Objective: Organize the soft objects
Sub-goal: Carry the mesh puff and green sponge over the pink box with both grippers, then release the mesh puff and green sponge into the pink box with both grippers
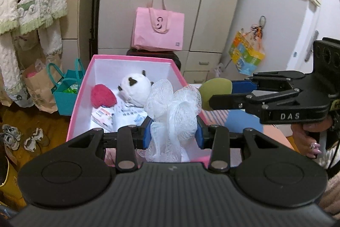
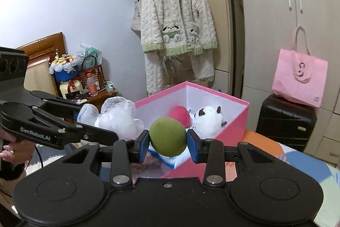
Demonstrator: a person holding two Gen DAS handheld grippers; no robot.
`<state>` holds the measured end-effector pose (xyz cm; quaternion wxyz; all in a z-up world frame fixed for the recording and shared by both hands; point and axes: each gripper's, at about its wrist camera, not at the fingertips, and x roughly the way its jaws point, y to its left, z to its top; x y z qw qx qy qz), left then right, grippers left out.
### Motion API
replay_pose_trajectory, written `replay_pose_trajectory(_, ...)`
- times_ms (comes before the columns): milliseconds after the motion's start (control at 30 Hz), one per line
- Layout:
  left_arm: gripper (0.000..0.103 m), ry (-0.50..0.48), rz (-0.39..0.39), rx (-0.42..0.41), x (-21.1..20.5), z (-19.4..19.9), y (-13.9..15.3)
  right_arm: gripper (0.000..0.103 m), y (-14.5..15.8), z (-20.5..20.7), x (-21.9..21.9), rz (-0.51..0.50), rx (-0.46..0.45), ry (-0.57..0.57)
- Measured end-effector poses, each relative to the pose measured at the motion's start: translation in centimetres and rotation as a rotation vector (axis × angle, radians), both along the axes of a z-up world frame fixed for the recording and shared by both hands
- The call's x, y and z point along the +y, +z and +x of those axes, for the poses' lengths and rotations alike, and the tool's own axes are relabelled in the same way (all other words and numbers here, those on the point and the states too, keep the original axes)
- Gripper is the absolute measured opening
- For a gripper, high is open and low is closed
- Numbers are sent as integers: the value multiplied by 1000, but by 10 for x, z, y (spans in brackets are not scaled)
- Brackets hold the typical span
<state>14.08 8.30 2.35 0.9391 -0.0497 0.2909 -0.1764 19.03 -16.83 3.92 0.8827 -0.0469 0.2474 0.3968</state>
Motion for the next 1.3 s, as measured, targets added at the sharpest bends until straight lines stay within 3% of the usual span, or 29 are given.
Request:
replay_pose_trajectory(267,39,79,25,34,16,58,-12,44,-21,58,35,-69,42,7)
replay_pose_trajectory(567,40,96,61,105,27,109,-28,44,-36,86,69,-213,4,41)
replay_pose_trajectory(867,40,50,58,134,26,121,-32,44,-46,102,87,-264,35,54)
replay_pose_trajectory(1100,52,80,74,139,22,127,-31,47,-49,108,87,-270,45,25)
replay_pose_trajectory(1300,63,86,56,147,25,115,-29,50,-40,95,63,-195,38,-41)
